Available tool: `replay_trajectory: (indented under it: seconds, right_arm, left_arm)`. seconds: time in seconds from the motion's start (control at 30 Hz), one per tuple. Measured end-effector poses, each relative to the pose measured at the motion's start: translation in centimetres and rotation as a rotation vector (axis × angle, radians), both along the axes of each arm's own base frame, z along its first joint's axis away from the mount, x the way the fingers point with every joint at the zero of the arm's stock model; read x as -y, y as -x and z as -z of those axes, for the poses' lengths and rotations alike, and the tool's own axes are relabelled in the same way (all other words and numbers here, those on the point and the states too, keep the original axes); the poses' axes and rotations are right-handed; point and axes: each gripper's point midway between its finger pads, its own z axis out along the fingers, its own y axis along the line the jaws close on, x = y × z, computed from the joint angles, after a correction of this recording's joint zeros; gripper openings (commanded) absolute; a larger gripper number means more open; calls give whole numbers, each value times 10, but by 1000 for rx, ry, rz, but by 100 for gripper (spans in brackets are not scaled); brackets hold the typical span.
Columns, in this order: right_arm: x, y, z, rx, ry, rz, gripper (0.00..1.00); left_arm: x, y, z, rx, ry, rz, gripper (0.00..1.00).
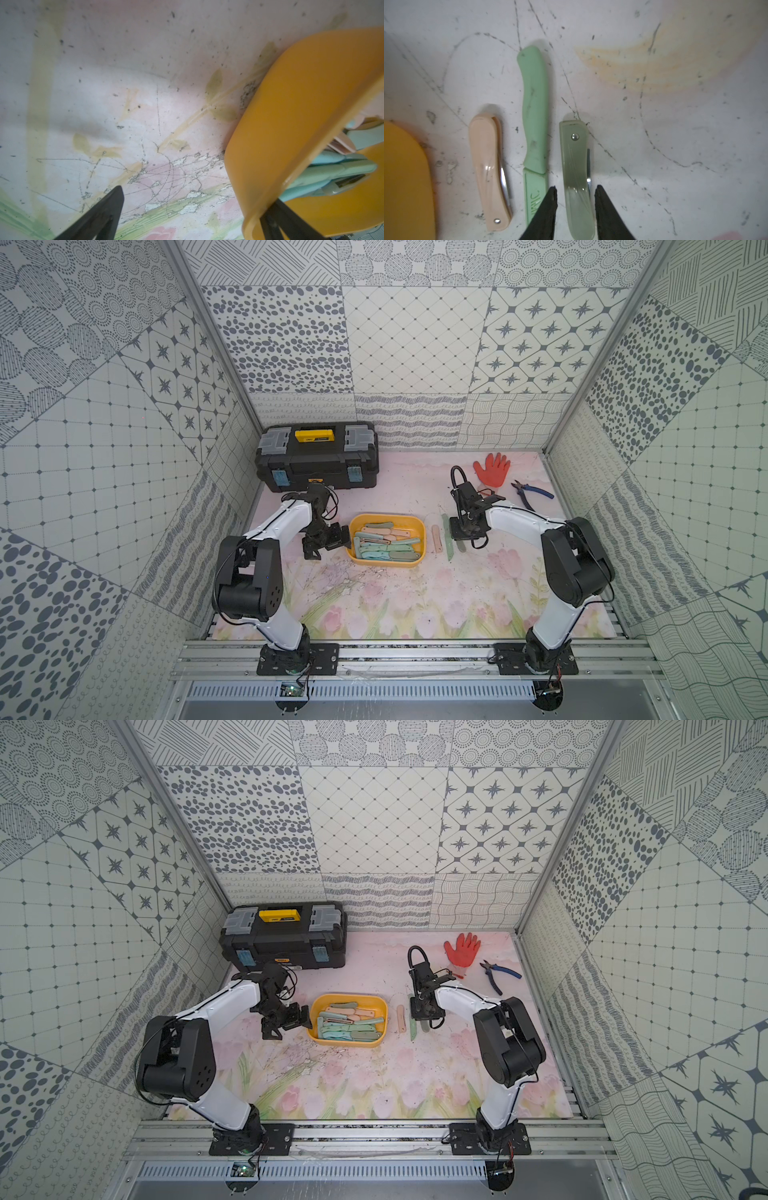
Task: Take the fruit knife out of the storage box
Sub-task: Place the fruit knife at the center of the board, then pick up the fruit knife from the storage box.
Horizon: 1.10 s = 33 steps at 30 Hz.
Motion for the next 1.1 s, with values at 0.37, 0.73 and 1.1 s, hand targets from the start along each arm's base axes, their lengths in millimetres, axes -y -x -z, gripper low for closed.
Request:
replay_trajectory:
  seconds: [0.37, 0.73, 1.1]
  right_arm:
    - [-72, 1, -100, 277, -132, -286, 46]
    - [-203, 26, -131, 326, -248, -757, 46]
    - [-238, 57, -75, 155, -191, -942, 44]
  left_arm:
    - [0, 0, 0, 0, 0, 0, 98]
    - [0, 0, 0, 1, 0, 0, 98]
    - [0, 0, 0, 1, 0, 0, 98]
